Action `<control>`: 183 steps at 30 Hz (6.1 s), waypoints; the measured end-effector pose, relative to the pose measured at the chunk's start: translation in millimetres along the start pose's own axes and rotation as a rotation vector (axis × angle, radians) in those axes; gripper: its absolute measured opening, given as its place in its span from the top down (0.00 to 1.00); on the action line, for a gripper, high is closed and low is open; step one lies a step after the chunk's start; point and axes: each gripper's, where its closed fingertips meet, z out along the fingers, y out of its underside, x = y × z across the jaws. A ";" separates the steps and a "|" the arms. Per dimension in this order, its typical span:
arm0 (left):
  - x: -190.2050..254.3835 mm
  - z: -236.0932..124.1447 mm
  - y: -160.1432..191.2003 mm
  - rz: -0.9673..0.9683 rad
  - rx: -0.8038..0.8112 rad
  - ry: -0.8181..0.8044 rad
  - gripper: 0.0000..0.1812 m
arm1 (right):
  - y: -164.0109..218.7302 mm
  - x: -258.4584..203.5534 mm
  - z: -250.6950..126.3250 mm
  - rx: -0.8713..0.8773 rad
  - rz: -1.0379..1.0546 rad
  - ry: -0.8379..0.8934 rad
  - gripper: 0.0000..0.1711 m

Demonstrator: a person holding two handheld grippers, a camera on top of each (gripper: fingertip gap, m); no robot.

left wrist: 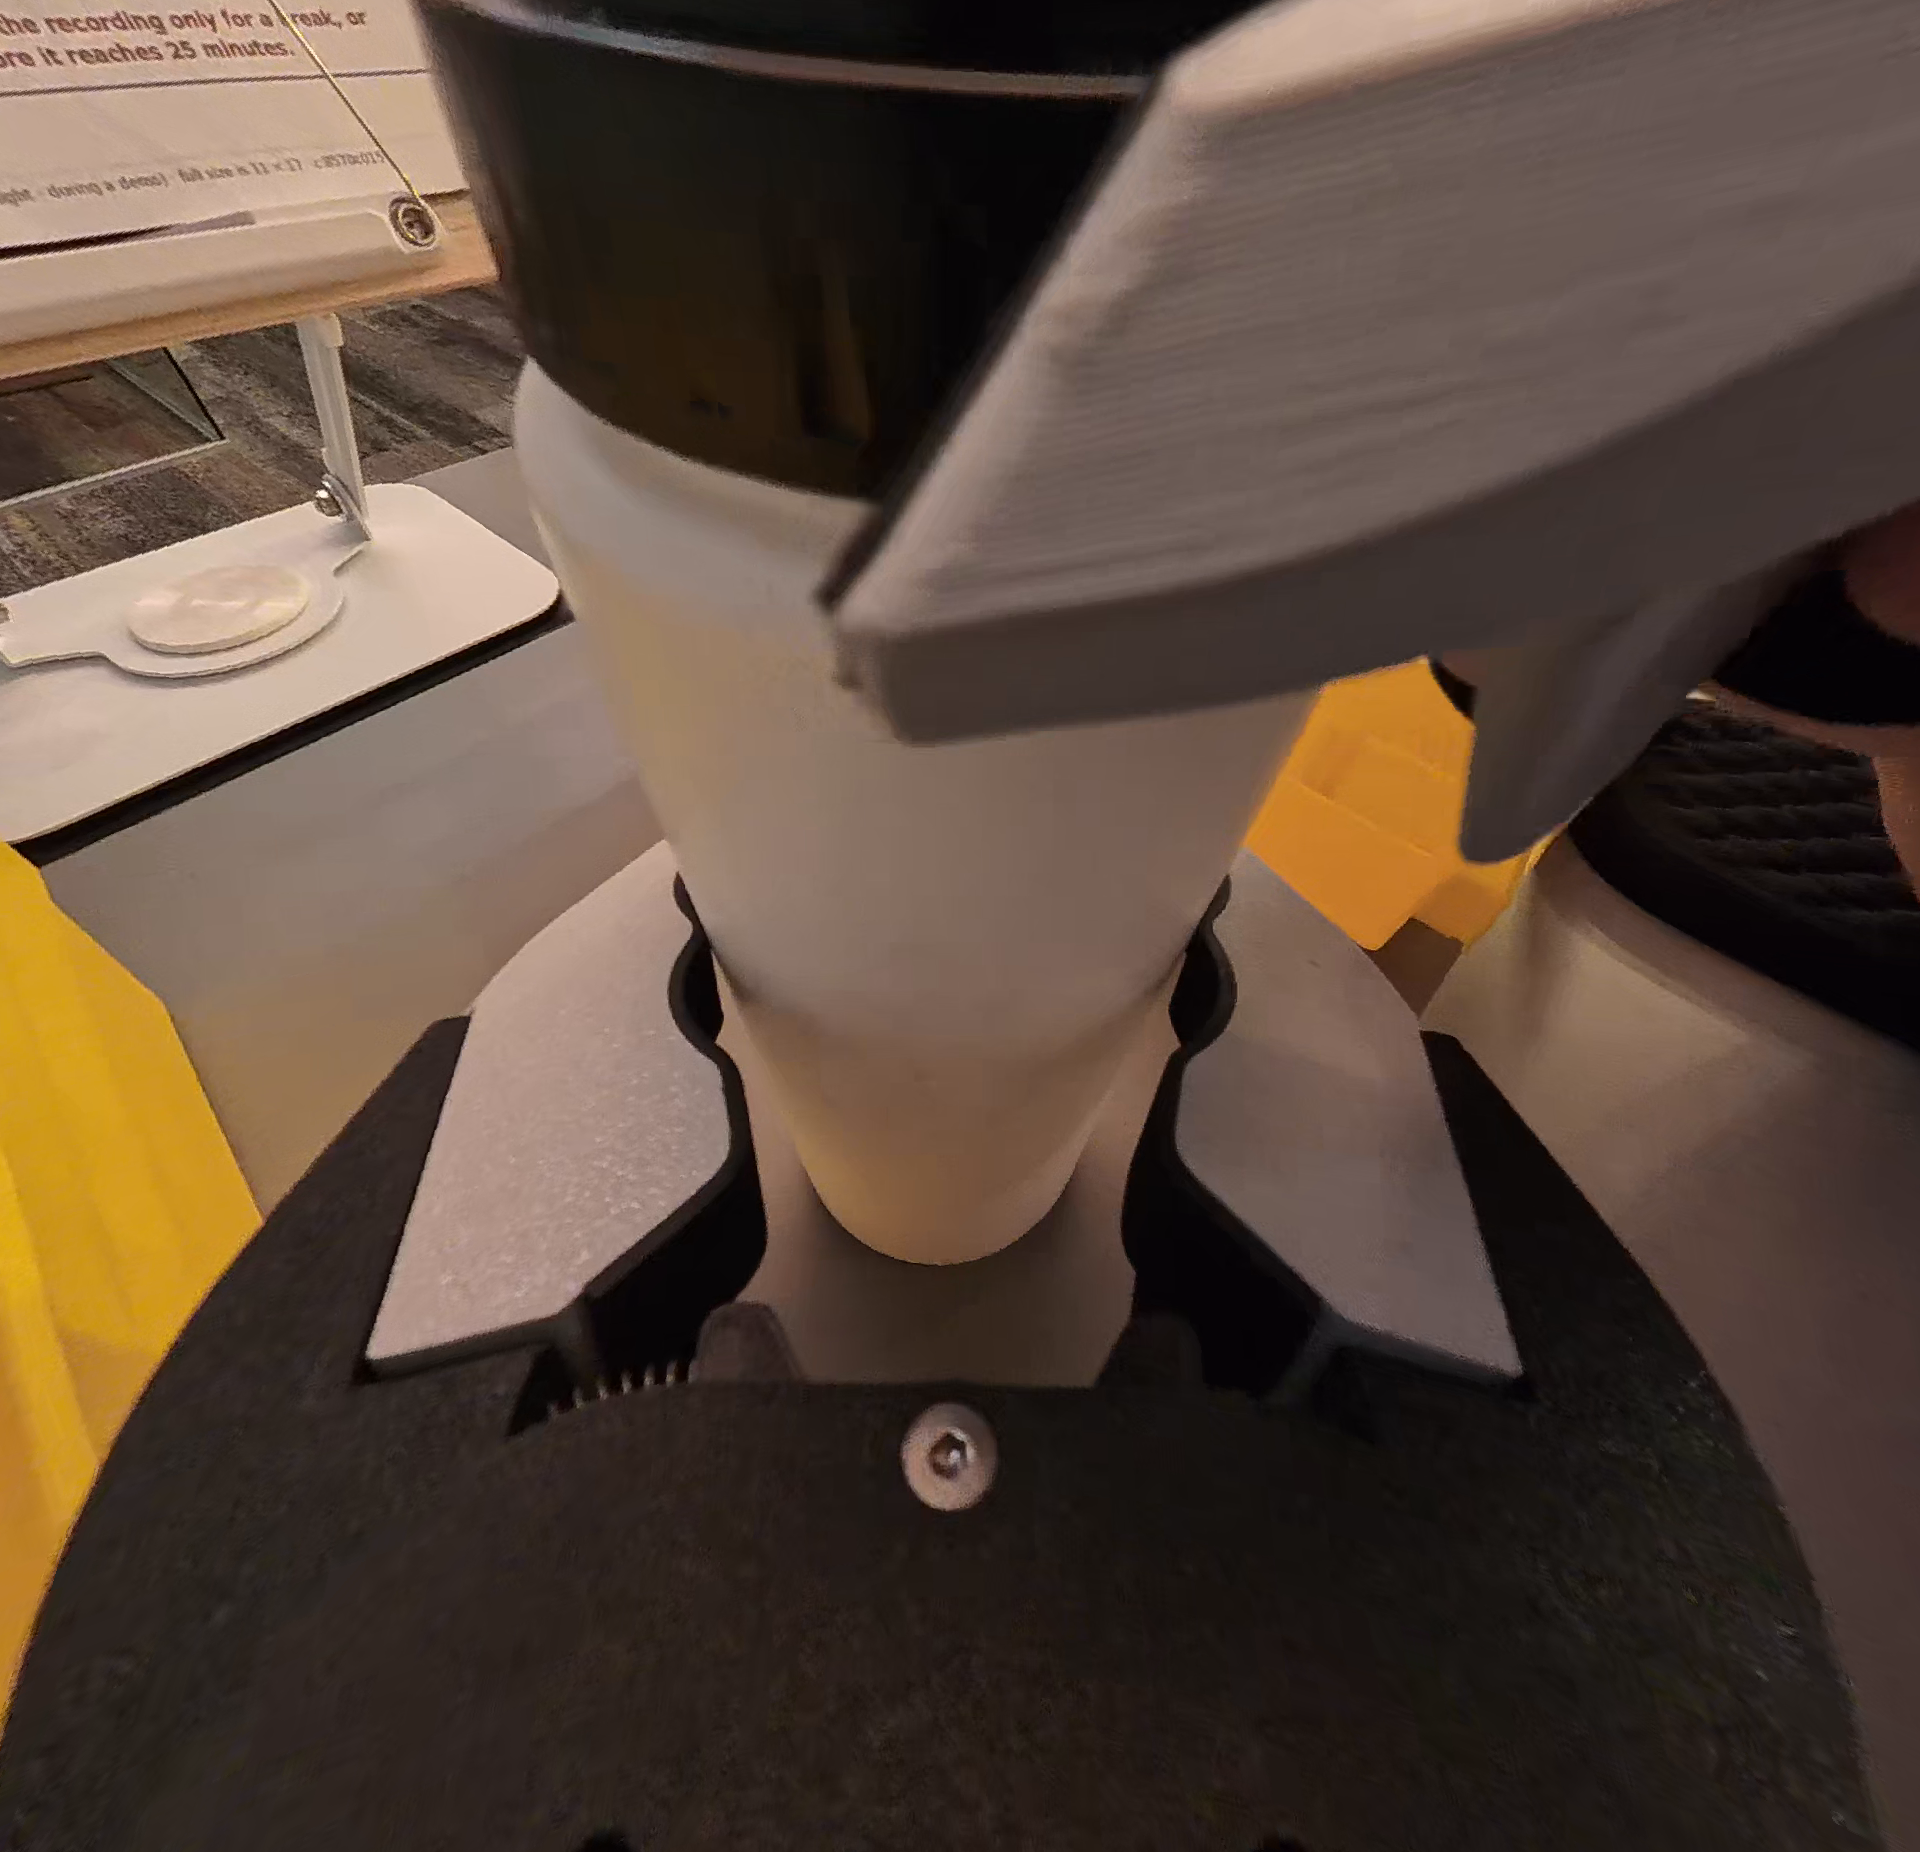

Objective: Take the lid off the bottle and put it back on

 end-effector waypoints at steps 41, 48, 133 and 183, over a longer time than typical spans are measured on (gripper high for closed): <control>-6.7 -1.4 1.8 -0.005 -0.029 -0.046 0.53 | -1.2 1.9 3.8 0.068 0.017 -0.023 0.54; 1.8 1.1 1.6 -0.002 -0.024 0.016 0.53 | 4.4 -3.5 -7.2 -0.012 -0.051 -0.295 0.52; -5.0 14.2 -2.4 -0.008 -0.031 -0.029 0.53 | -2.3 16.6 -2.1 0.093 -0.029 -0.120 0.54; -3.5 18.9 -5.7 0.024 -0.013 0.013 0.53 | -6.5 16.1 0.1 0.091 -0.078 -0.125 0.51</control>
